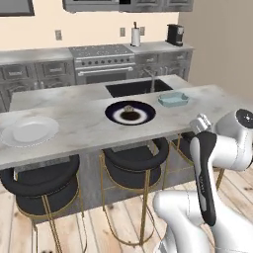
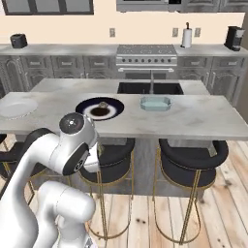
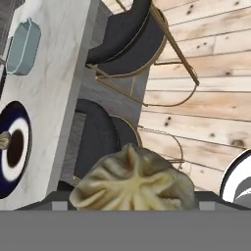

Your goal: Place two dumplings into each of the tupperware containers and then place the containers in the fridge.

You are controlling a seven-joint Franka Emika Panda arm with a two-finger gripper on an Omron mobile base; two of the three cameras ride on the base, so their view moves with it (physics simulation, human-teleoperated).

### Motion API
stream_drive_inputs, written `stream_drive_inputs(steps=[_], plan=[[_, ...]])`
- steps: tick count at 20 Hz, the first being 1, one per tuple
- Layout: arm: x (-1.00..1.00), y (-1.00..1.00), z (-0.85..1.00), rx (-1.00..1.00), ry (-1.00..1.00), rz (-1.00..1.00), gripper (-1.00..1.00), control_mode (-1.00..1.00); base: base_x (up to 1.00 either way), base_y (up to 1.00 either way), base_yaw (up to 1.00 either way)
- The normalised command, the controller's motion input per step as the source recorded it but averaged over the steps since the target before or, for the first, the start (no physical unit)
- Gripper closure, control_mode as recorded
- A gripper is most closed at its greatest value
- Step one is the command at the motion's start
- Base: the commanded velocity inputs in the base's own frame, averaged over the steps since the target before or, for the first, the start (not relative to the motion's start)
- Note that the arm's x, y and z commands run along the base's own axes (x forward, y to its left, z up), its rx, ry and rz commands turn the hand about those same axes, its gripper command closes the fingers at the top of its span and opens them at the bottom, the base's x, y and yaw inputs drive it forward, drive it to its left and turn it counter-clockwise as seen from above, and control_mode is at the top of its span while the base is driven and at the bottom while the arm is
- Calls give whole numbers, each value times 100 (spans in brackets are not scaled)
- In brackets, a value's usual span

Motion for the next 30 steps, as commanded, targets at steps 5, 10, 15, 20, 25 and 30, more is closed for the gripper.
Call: stream_drive_inputs(steps=[5,10,15,20,25,30], plan=[[0,0,0,0,0,0,100,100,3,-64,24],[0,0,0,0,0,0,100,100,5,-64,25],[0,0,0,0,0,0,100,100,32,-40,33],[0,0,0,0,0,0,100,100,51,-42,36],[0,0,0,0,0,0,100,100,38,-68,30],[0,0,0,0,0,0,100,100,7,-67,24]])
